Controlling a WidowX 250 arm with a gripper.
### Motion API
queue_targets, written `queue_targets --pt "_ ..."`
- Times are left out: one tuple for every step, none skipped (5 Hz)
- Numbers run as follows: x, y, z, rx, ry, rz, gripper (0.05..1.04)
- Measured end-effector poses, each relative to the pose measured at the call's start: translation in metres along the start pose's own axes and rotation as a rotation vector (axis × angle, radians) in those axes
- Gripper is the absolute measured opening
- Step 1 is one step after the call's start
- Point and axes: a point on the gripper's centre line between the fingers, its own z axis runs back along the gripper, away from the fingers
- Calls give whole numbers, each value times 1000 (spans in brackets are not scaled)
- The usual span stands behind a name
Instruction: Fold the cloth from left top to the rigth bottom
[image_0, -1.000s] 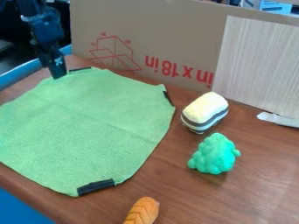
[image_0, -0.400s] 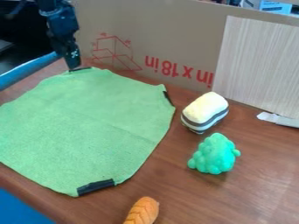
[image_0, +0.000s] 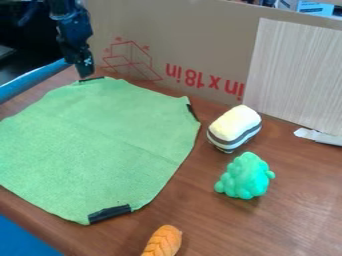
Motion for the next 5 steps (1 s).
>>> queue_targets --pt "1 3 -5 17 4 3 999" --pt "6 9 -6 55 -28 4 999" --pt "2 9 -19 43 -3 24 999" --pt "2 14 -20 58 3 39 999" --pt "-2 11 -32 48 25 52 987"
